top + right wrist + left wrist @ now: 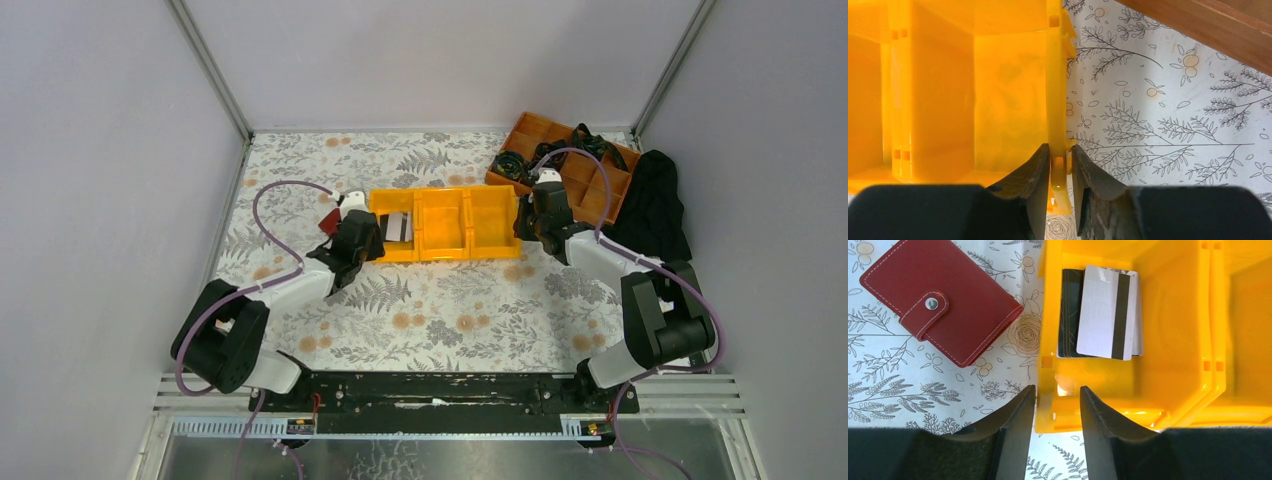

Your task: Take the credit cards out of the card holder

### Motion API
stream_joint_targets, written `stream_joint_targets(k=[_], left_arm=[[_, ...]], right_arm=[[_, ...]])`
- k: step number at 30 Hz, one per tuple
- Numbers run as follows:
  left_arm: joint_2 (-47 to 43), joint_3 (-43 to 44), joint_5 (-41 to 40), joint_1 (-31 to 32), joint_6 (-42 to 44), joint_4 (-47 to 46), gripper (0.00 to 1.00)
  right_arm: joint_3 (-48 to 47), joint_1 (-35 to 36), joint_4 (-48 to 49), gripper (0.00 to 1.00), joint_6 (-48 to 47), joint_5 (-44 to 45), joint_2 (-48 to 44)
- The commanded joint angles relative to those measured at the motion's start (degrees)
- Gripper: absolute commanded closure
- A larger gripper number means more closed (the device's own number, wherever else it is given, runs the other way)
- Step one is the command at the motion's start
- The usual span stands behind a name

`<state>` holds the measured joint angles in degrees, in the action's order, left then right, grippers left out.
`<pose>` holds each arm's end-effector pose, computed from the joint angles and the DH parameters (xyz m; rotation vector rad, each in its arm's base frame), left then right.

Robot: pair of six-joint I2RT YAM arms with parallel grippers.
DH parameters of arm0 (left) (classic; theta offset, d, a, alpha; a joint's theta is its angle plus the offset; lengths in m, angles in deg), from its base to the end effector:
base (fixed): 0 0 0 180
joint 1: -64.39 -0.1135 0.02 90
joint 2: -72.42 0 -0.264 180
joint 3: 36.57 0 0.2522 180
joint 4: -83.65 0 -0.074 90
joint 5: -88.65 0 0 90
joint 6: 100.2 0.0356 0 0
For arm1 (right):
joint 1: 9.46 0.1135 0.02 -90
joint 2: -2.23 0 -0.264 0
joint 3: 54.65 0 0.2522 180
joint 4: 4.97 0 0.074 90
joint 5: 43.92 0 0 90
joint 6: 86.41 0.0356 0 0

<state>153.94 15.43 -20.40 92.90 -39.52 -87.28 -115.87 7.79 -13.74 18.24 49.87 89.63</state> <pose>0.2557 -0.1257 0.1832 -0.1933 2.1993 -0.1890 0.3102 0.0939 0.2032 -0.0119 2.1897 0.2439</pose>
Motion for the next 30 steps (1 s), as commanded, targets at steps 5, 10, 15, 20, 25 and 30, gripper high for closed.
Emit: stream_joint_targets(k=[5, 10, 15, 20, 25, 30], left_arm=[[-2.87, 1.77, -0.03, 0.49, 0.96, 0.27, 0.34], [-5.89, 1.79, -0.17, 0.64, 1.63, -0.36, 0.24], [-11.78, -2.28, -10.75, 1.38, -1.25, -4.31, 0.24], [-13.32, -1.27, -26.93, 0.84, -15.30, 3.50, 0.25], [-7.44, 7.65, -27.98, -3.41, -24.57, 15.57, 0.01], [-1.23, 14.80, -21.42, -11.15, -32.67, 24.70, 0.03]], right_arm=[[-2.54, 0.63, -0.65, 0.55, 2.81, -2.89, -2.44], [-2.69, 0.63, -2.04, 0.48, 2.73, -1.08, -5.77], [0.00, 0.67, -2.95, 0.40, 2.92, 4.02, -11.93], [2.98, 0.65, -2.71, 0.38, 3.52, 1.97, -16.98], [4.43, 0.67, -2.96, 0.38, 3.54, 1.20, -19.34], [4.77, 0.66, -2.92, 0.37, 3.45, 0.99, -20.37]])
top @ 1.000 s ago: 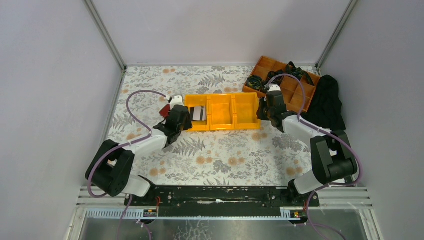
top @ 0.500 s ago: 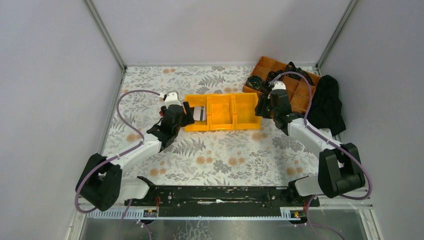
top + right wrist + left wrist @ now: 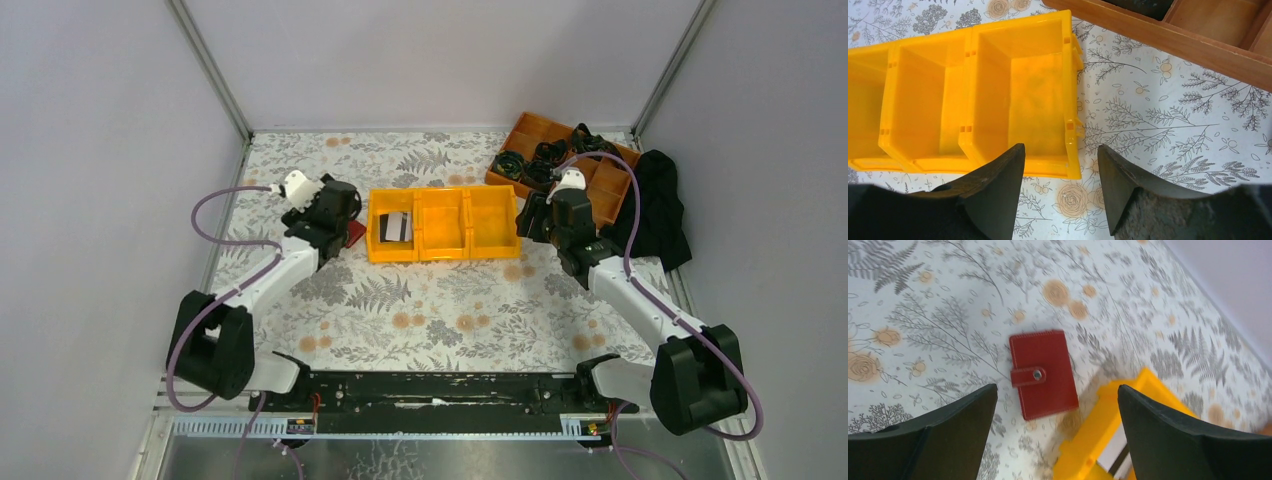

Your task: Take the credit cards out of the card holder

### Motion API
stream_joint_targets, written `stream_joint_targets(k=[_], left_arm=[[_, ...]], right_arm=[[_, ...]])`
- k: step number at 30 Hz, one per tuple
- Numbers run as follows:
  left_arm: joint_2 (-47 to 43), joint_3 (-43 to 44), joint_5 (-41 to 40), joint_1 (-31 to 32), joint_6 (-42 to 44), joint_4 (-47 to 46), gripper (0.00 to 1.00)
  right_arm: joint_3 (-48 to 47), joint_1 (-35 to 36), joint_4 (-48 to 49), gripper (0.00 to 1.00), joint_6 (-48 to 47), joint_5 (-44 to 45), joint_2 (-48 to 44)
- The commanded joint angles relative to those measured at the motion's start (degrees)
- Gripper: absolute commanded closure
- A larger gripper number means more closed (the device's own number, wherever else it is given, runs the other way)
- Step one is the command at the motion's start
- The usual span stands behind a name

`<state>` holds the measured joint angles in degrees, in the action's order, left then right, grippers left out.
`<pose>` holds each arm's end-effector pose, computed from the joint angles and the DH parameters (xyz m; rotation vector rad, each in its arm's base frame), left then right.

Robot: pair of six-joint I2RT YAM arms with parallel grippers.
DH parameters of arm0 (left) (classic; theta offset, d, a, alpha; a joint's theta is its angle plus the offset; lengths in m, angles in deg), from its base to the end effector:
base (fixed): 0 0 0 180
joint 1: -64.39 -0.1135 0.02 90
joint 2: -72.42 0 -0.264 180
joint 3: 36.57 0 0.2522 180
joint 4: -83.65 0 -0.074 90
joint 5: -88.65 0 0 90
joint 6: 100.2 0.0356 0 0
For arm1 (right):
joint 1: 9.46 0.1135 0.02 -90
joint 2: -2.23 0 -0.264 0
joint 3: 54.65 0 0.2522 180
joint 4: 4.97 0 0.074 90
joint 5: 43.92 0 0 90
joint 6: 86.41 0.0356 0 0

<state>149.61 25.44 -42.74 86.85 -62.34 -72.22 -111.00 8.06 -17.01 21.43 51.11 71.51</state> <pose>0.2703 -0.0863 0.2411 -0.8727 1.8728 0.0274 0.2600 0.0788 0.2578 0.0621 2.0171 0.3061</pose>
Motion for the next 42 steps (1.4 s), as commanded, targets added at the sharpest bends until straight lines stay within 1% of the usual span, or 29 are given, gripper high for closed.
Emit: stream_joint_targets(k=[1, 2, 4, 6, 9, 12, 15, 21, 27, 32, 33, 34, 37, 41, 42], left_arm=[[4.00, 5.39, 2.04, -6.40, -10.42, 9.70, 0.02], [4.87, 5.97, 3.38, -7.65, -10.93, 9.79, 0.00], [7.43, 7.78, 5.84, -10.04, -12.57, 11.07, 0.00], [10.80, 10.69, 6.64, -11.39, -13.88, 13.65, 0.00], [16.51, 15.01, 10.49, -12.14, -11.76, 15.73, 0.00], [21.45, 17.48, 14.15, -12.17, -9.42, 16.17, 0.00], [24.75, 18.80, 15.11, -12.20, -8.18, 16.18, 0.00], [27.25, 17.94, 15.95, -12.91, -9.98, 15.66, 0.00], [32.21, 20.98, 17.54, -13.05, -8.71, 16.13, 0.00], [33.42, 20.51, 19.84, -13.05, -7.32, 12.70, 0.00], [33.37, 20.06, 20.01, -13.05, -7.28, 12.10, 0.03], [33.28, 19.74, 20.03, -13.05, -7.27, 11.78, 0.09], [32.46, 18.22, 20.49, -13.06, -6.71, 10.27, 0.33], [30.52, 15.67, 20.47, -13.08, -6.03, 7.60, 0.71], [30.21, 15.43, 20.47, -13.06, -5.78, 7.34, 0.85]], right_arm=[[0.00, 0.40, 0.31, 0.37, 0.24, -0.49, -2.30], [0.01, 0.41, 0.35, 0.37, 0.26, -0.65, -2.35], [0.03, 0.36, 0.29, 0.37, 0.32, -0.89, -2.39], [0.05, 0.41, 0.21, 0.37, 0.35, -1.15, -2.39], [0.07, 0.41, 0.23, 0.37, 0.26, -1.39, -2.43], [0.11, 0.35, 0.37, 0.36, 0.22, -1.63, -2.31], [0.26, 0.41, 0.49, 0.36, 0.39, -2.17, -2.22], [0.71, 0.41, 1.01, 0.36, 0.68, -2.52, -2.04], [0.95, 0.41, 1.36, 0.36, 0.87, -3.28, -2.19], [1.28, 0.36, 1.69, 0.36, 0.85, -3.45, -2.26], [1.28, 0.41, 1.72, 0.36, 0.88, -3.46, -2.15], [1.28, 0.41, 1.82, 0.36, 0.89, -3.52, -2.01], [1.28, 0.39, 1.89, 0.36, 1.04, -3.57, -1.70], [1.37, 0.40, 1.94, 0.36, 1.14, -3.63, -1.51], [1.38, 0.41, 2.00, 0.36, 1.16, -3.63, -1.51]])
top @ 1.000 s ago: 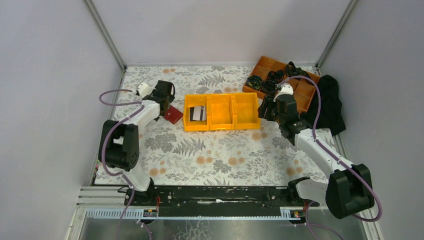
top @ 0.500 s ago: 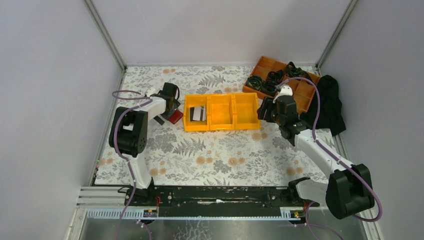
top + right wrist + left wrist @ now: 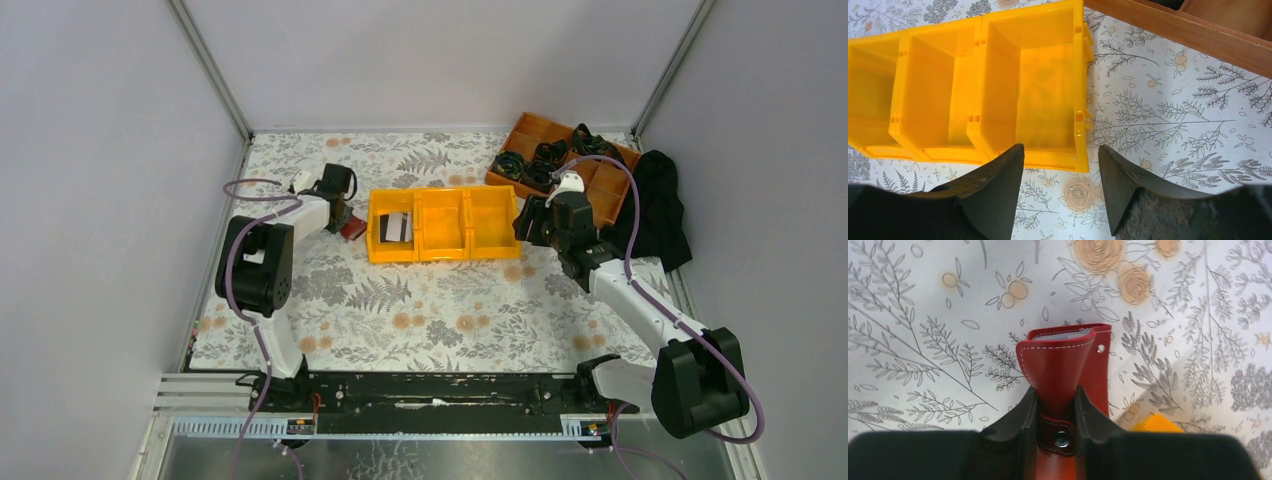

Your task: Take the credit cards out of the card holder

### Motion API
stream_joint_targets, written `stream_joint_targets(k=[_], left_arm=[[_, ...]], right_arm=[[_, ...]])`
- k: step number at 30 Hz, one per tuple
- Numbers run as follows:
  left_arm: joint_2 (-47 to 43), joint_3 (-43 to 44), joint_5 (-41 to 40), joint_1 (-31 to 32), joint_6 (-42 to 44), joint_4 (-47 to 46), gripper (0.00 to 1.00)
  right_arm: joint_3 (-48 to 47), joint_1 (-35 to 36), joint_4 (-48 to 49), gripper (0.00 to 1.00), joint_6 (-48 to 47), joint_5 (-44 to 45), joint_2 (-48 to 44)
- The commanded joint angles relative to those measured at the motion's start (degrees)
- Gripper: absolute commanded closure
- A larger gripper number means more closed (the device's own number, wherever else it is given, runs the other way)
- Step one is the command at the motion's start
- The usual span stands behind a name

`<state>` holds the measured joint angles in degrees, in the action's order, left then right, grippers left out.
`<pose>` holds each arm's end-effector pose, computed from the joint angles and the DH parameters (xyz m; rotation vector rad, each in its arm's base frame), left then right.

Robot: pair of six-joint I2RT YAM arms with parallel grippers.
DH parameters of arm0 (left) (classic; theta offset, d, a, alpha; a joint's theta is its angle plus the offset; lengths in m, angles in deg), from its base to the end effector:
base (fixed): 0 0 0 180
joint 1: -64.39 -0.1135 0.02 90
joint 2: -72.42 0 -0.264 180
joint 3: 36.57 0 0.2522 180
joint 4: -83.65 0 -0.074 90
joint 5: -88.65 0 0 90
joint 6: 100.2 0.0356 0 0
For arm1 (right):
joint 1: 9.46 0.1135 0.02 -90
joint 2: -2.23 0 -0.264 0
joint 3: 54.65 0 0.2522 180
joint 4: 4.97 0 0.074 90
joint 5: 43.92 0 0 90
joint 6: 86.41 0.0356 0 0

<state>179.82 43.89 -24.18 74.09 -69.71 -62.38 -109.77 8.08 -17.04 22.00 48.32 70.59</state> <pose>0.3727 -0.0497 0.1578 -1.1736 2.2162 0.0472 0.2552 0.0792 0.2543 0.0406 2.0302 0.3591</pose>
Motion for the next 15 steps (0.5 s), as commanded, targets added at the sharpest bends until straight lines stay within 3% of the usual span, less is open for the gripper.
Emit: stream_joint_targets(k=[1, 2, 8, 15], left_arm=[[-0.23, -3.18, 1.87, -0.33, 1.84, -2.53, 0.95], [-0.40, -3.23, 2.03, -0.31, 2.11, -2.42, 1.00], [-4.76, -5.01, 2.67, -0.24, 3.03, -2.62, 1.00], [-20.17, -9.44, -0.06, 0.31, 2.34, -2.38, 1.00]], right_arm=[[0.14, 0.32, 2.00, 0.36, 0.62, -0.88, -0.59], [0.18, 0.38, 2.00, 0.36, 0.58, -0.91, -0.58], [0.12, 0.38, 2.01, 0.36, 0.57, -1.17, -0.42], [0.06, 0.38, 2.62, 0.36, 0.66, -2.11, 0.20]])
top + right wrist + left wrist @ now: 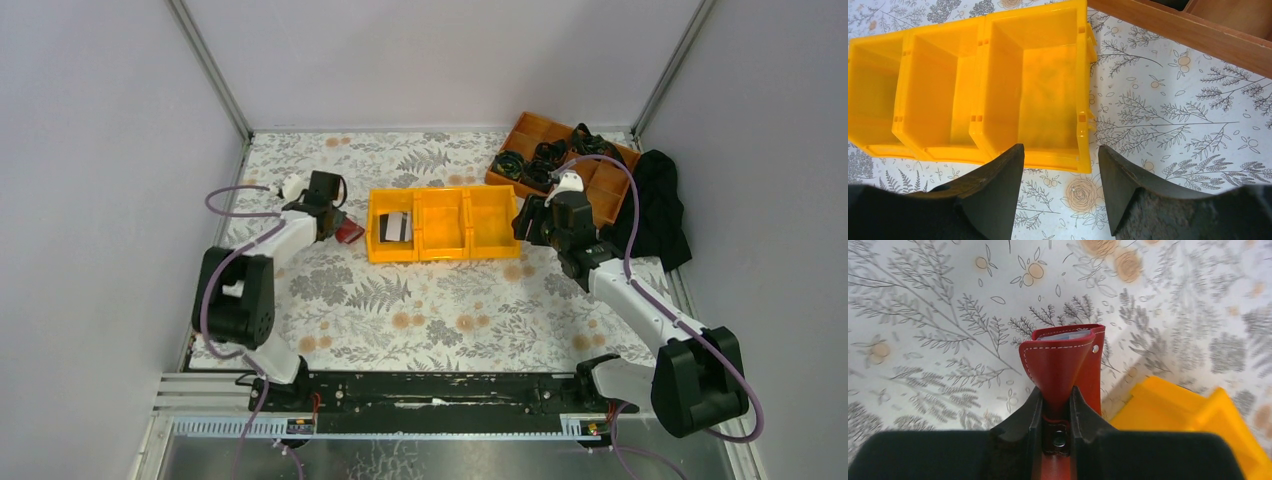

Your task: Take the credit cards out of the card holder

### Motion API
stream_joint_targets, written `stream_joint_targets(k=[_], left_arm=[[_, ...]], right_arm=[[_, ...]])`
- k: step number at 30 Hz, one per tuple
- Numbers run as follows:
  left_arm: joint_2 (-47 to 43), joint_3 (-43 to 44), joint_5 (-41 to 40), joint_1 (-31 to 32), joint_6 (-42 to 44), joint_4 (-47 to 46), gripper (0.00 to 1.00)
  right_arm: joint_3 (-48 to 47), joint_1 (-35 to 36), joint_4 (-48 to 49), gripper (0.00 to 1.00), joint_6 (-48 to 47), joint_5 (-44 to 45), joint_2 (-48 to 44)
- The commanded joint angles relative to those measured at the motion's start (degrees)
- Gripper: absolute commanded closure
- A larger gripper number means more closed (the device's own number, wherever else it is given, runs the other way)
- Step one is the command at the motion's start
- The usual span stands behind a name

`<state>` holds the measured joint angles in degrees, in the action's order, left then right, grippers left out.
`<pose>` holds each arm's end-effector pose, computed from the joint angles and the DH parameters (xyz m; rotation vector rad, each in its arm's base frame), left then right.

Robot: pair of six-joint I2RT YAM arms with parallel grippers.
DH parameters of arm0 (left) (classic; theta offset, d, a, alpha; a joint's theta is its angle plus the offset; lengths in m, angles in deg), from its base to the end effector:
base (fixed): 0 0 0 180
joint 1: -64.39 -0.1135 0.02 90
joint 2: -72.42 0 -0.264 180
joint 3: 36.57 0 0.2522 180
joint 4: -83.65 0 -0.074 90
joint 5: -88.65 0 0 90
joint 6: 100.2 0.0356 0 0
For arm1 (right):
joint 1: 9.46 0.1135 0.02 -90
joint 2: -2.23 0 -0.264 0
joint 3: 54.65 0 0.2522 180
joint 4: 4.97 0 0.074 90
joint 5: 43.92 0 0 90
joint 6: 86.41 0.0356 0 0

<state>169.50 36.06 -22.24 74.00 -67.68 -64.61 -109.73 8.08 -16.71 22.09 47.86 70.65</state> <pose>0.3391 -0.0445 0.1820 -1.1222 2.1890 -0.0351 0.2554 0.0796 0.2544 0.0370 2.0274 0.3690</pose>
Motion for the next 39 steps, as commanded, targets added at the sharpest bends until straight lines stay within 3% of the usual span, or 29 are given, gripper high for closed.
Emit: stream_joint_targets(k=[1, 4, 9, 19, 26, 31, 37, 39], left_arm=[[-11.42, -2.18, -2.72, 0.80, 0.27, 0.08, 1.00], [-18.54, -2.85, -5.42, 2.43, 0.70, 0.90, 1.00], [-25.46, -3.51, -1.29, 6.60, 2.69, 3.18, 1.00], [-33.66, -15.00, 1.86, 32.51, 2.11, -1.64, 1.00], [-27.63, -23.71, 5.46, 40.23, 4.52, -16.15, 1.00], [-17.59, -22.80, 9.21, 42.30, 6.04, -21.47, 1.00], [-13.21, -22.55, 11.58, 43.02, 4.84, -24.48, 0.78], [-13.36, -22.72, 11.65, 43.17, 4.99, -24.14, 0.66]], right_arm=[[0.00, 0.39, 2.26, 0.36, 0.52, -1.76, 0.27], [-0.03, 0.33, 2.29, 0.36, 0.66, -2.10, 0.43], [-0.69, 0.32, 2.10, 0.36, 0.57, -1.82, 0.23], [-2.19, 0.39, 0.00, 0.35, 0.25, -3.16, -2.07], [-1.74, 0.39, -0.91, 0.33, 1.46, -5.23, -4.07], [-0.17, 0.71, -0.83, 0.28, 2.19, -5.79, -6.11], [1.33, 2.65, -1.52, 0.25, 1.97, -5.36, -7.10], [1.80, 3.25, -1.44, 0.25, 2.11, -5.26, -7.32]])
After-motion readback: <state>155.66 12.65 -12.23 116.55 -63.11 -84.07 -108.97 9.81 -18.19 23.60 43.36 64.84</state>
